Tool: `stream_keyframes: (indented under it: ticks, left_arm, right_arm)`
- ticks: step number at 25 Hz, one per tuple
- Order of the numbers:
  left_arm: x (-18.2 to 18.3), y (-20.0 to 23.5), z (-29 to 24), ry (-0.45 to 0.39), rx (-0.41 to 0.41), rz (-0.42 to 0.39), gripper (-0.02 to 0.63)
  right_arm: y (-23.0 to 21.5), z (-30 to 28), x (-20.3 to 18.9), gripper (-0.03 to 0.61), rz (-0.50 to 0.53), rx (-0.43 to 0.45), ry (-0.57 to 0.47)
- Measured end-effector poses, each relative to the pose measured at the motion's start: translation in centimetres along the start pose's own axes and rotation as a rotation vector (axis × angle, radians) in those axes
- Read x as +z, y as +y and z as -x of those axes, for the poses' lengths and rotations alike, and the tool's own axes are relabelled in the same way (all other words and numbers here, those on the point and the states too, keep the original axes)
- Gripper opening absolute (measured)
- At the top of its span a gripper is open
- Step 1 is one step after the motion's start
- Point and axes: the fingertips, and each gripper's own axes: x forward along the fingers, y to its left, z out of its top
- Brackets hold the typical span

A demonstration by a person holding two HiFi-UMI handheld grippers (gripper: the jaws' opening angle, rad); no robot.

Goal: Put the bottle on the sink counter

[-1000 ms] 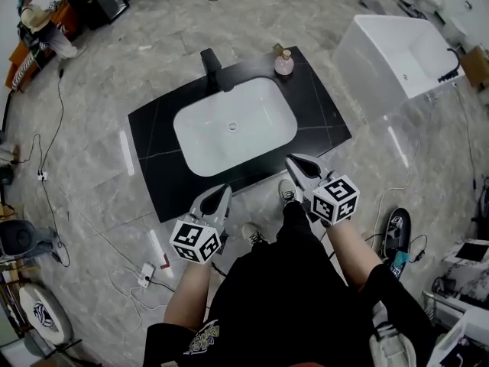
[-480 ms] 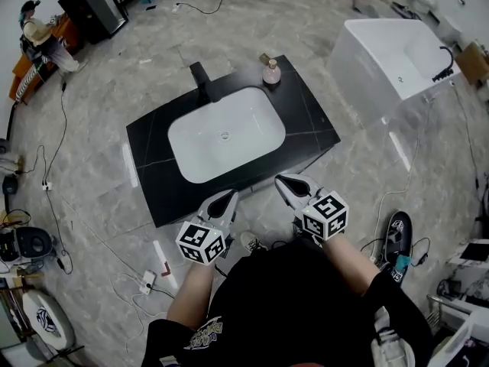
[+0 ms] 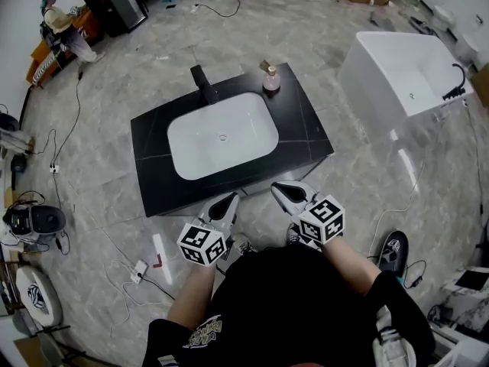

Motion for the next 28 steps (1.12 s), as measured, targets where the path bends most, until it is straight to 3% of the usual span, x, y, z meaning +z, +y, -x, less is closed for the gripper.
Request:
stream_keyframes:
  ticks: [13, 28]
  left_arm:
    - [-0.7, -3.8, -0.5, -0.034, 0.077, 0.03, 0.0]
    - [-0.6, -2.8, -0.2, 0.001, 0.039, 0.01, 0.0]
  right_arm:
    - [-0.6, 2.5, -0.2, 0.028, 0.016, 0.099, 0.022]
    - [-0.1, 1.3, -0.6, 0.028, -0.011, 0.068, 0.001]
